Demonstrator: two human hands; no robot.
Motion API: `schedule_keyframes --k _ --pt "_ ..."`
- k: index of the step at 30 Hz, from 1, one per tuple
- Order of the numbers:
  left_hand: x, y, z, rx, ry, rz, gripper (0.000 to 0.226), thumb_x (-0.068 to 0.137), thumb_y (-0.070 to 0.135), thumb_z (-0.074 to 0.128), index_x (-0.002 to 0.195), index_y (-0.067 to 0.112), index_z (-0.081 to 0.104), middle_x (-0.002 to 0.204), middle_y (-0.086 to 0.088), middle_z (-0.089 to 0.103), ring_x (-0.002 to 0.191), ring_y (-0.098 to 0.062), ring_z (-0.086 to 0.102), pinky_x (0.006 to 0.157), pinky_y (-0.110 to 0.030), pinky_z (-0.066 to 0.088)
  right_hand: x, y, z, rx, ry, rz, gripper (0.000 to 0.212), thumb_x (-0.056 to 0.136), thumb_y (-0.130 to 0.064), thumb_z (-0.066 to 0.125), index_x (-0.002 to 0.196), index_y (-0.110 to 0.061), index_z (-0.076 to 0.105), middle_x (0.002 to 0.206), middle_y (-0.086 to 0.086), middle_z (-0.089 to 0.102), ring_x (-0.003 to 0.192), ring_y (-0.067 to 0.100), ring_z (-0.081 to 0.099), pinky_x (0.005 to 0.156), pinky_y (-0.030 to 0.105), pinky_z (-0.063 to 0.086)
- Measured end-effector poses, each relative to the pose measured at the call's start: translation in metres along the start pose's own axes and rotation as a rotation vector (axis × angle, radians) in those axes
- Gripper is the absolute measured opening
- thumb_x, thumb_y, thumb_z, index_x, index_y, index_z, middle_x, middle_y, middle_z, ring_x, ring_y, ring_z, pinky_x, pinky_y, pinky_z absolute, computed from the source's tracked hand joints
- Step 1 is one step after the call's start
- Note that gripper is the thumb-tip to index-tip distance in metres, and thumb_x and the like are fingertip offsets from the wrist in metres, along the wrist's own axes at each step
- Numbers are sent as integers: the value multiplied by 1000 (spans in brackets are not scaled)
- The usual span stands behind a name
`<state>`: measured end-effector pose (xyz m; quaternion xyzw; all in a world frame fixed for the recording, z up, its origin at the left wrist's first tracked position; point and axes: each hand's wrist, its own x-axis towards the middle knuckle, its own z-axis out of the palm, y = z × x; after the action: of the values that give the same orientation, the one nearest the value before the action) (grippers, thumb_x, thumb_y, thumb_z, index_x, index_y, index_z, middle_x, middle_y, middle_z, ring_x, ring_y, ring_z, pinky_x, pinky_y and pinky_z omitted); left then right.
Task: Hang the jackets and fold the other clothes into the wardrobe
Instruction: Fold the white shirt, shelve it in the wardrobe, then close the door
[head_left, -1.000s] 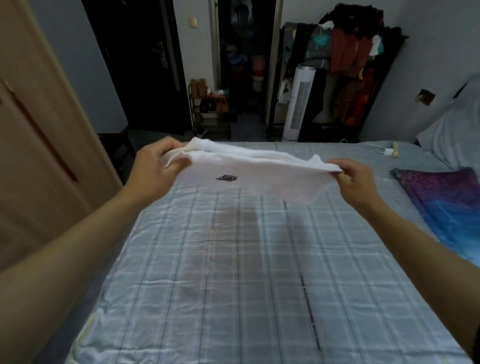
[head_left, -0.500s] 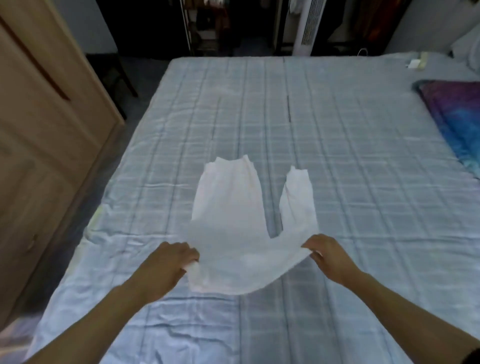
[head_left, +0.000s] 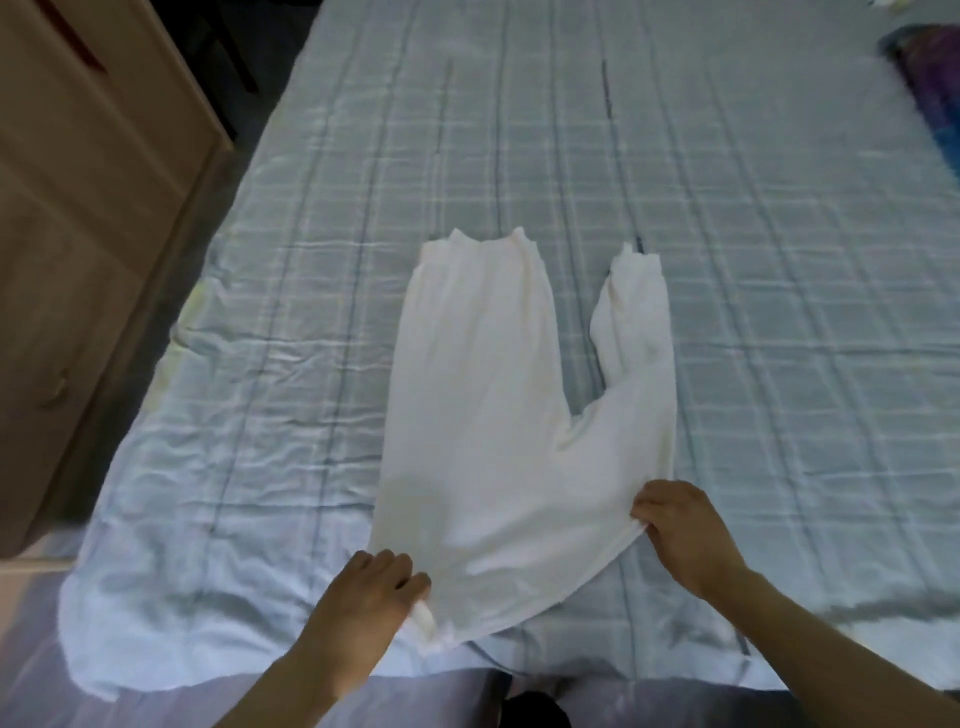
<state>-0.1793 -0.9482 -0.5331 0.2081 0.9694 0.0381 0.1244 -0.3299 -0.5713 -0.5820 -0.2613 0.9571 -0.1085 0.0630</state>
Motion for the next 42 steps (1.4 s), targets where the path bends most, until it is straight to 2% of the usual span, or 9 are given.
schedule_keyframes --k 5,8,10,12,17,21,30,36,42 --pt "-21 8 29 -76 -15 -52 55 27 5 82 78 24 71 82 8 65 67 -14 64 52 -22 51 -9 -33 10 -134 -204 153 22 85 -10 59 99 -19 73 109 -4 68 117 22 61 108 40 36" --pt "-12 1 18 -129 83 -79 35 45 19 83 77 27 71 77 13 66 69 -11 65 55 -19 52 4 -59 -2 -23 4 136 12 84 -26 67 84 -17 74 86 1 73 84 24 69 83 35 49" --pt "8 -11 6 -145 244 -88 19 71 25 66 88 24 74 90 7 71 86 -18 69 68 -25 57 25 -74 -5 78 119 110 27 85 -38 73 97 -15 74 98 3 74 93 22 68 88 36 52" --pt "39 -25 -4 -141 332 -177 37 89 32 47 112 17 73 117 -1 70 111 -25 65 86 -34 56 51 -86 -2 163 172 56 41 91 -45 63 117 -13 69 122 5 68 116 23 61 101 39 47" --pt "119 -49 20 -85 153 -337 63 104 52 25 158 20 22 166 -5 12 154 -25 10 123 -45 20 116 -99 42 53 63 -18 72 95 -64 37 153 -21 33 163 4 21 152 24 15 124 45 15" --pt "132 -60 81 -46 82 -325 67 102 58 15 159 25 3 167 -1 -7 154 -22 -5 124 -48 8 131 -68 89 -96 -31 -38 72 99 -65 23 158 -26 8 166 4 0 153 23 -5 124 47 9" --pt "132 -57 84 -108 92 -352 67 101 57 29 159 26 15 168 1 7 154 -22 8 118 -53 23 137 -74 81 -37 -65 40 69 100 -61 19 157 -24 19 165 5 12 153 24 6 123 47 17" --pt "180 -81 71 -84 162 -366 65 102 56 25 158 25 19 167 -3 11 154 -24 10 119 -55 18 221 -60 62 -108 -82 81 73 99 -59 13 158 -18 -1 166 10 -6 153 27 -8 124 47 -2" --pt "282 -145 50 -37 172 -394 69 100 59 8 159 23 12 167 -5 1 154 -24 -1 124 -51 7 305 -56 64 -62 -23 -46 68 102 -53 24 158 -18 8 166 10 0 153 27 -6 122 41 -7"
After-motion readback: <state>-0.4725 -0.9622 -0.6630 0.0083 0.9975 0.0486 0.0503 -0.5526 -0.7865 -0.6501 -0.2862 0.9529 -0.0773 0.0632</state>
